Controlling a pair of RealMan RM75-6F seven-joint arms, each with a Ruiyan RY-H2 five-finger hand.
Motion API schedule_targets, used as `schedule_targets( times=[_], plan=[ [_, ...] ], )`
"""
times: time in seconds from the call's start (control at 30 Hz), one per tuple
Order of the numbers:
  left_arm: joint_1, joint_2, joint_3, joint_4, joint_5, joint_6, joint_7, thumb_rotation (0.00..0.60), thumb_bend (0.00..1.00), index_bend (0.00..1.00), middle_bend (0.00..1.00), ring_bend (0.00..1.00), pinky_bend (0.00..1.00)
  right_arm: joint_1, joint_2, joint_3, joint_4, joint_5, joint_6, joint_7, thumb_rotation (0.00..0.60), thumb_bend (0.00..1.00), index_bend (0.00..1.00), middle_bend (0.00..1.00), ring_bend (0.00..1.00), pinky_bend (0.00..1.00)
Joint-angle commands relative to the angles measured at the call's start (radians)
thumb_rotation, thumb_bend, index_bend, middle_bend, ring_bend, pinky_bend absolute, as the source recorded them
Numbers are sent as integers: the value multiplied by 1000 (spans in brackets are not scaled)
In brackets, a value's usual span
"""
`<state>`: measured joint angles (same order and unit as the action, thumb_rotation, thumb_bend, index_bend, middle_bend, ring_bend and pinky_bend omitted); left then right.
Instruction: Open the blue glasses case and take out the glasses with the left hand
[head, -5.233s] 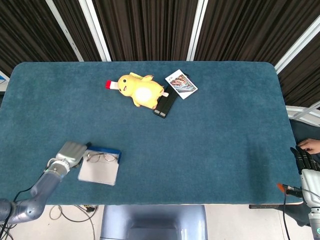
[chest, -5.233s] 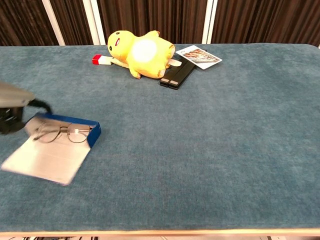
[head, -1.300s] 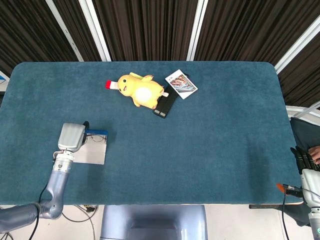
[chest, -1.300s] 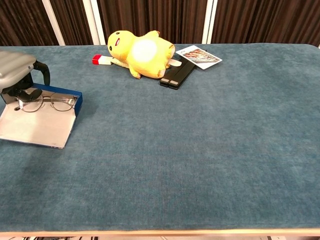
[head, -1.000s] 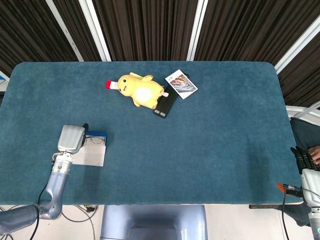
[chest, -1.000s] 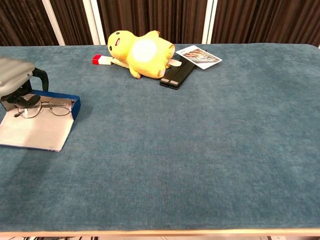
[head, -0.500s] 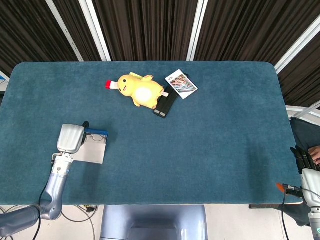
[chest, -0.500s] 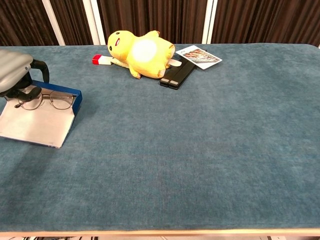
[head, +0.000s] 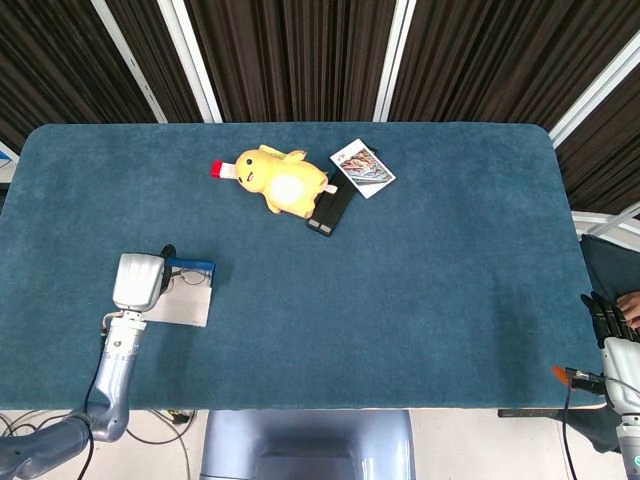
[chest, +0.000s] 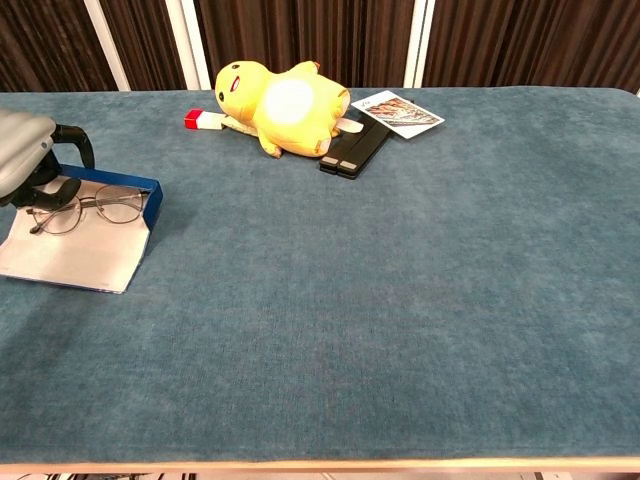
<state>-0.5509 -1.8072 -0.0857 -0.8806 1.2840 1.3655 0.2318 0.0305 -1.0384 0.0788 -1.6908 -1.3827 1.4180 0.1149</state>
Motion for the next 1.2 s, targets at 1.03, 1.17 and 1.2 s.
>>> schedule_targets(
  times=[1.03, 1.17, 1.2],
  plan=[
    [26, -73, -79, 102, 50, 17, -134, 600, 503, 524, 1000, 932, 1000, 0, -1, 1, -3, -1, 3, -3, 600, 163, 0, 0, 0, 202],
    [28, -78, -82, 109, 53, 11, -136, 600, 503, 524, 1000, 932, 1000, 0, -1, 1, -4, -1, 2, -3, 600, 162, 0, 0, 0, 202],
    [28, -79, -83, 110, 53, 9, -136, 600, 503, 524, 1000, 932, 1000, 0, 0, 1, -5, -1, 3, -3, 600, 162, 0, 0, 0, 202]
  ],
)
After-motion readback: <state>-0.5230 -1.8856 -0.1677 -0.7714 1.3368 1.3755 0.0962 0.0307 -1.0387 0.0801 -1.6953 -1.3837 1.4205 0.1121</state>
